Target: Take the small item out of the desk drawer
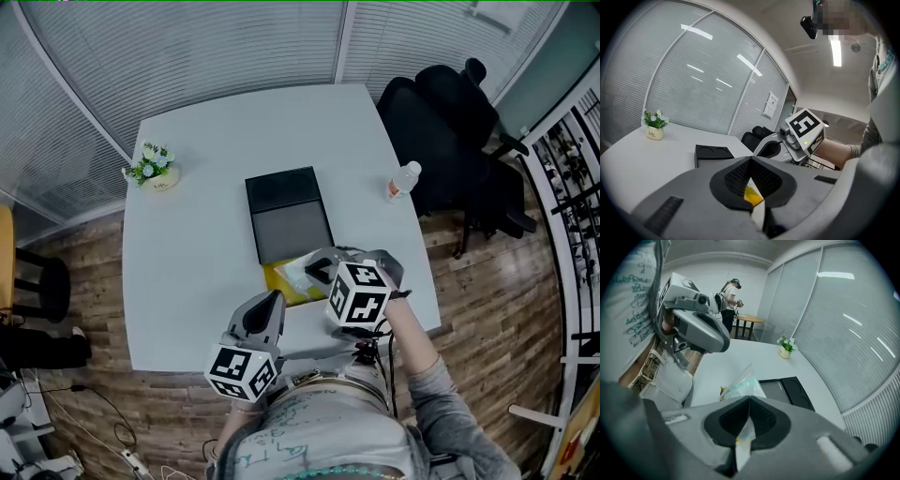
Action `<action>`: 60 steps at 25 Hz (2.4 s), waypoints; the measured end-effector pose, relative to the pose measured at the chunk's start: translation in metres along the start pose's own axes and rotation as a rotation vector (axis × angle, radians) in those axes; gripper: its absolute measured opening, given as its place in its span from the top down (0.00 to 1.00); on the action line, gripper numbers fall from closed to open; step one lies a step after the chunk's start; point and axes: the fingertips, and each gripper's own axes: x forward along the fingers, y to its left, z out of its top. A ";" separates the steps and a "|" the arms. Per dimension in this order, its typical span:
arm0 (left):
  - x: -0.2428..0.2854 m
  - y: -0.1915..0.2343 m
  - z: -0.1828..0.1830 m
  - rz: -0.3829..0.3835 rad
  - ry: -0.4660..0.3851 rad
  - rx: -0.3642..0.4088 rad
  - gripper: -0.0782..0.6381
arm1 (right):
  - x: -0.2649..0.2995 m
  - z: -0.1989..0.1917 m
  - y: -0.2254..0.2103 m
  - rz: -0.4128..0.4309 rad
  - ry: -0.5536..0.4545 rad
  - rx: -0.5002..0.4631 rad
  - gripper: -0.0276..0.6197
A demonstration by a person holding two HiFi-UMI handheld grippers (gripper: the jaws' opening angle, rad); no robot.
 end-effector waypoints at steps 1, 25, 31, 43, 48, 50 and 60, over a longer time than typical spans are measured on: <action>0.002 -0.003 -0.001 0.000 0.002 -0.001 0.90 | -0.002 -0.004 -0.002 -0.002 0.001 0.001 0.95; 0.049 -0.075 -0.021 -0.028 0.039 0.019 0.90 | -0.068 -0.120 -0.024 -0.065 0.049 0.107 0.95; 0.056 -0.086 -0.022 -0.034 0.045 0.026 0.90 | -0.075 -0.127 -0.024 -0.073 0.039 0.106 0.95; 0.066 -0.097 -0.026 -0.044 0.060 0.033 0.90 | -0.078 -0.144 -0.023 -0.081 0.036 0.121 0.95; 0.066 -0.095 -0.027 -0.040 0.067 0.031 0.90 | -0.068 -0.154 -0.023 -0.080 0.051 0.137 0.95; 0.065 -0.093 -0.028 -0.036 0.068 0.028 0.90 | -0.060 -0.162 -0.021 -0.077 0.069 0.145 0.95; 0.068 -0.088 -0.028 -0.033 0.071 0.014 0.90 | -0.002 -0.212 -0.002 -0.018 0.134 0.213 0.95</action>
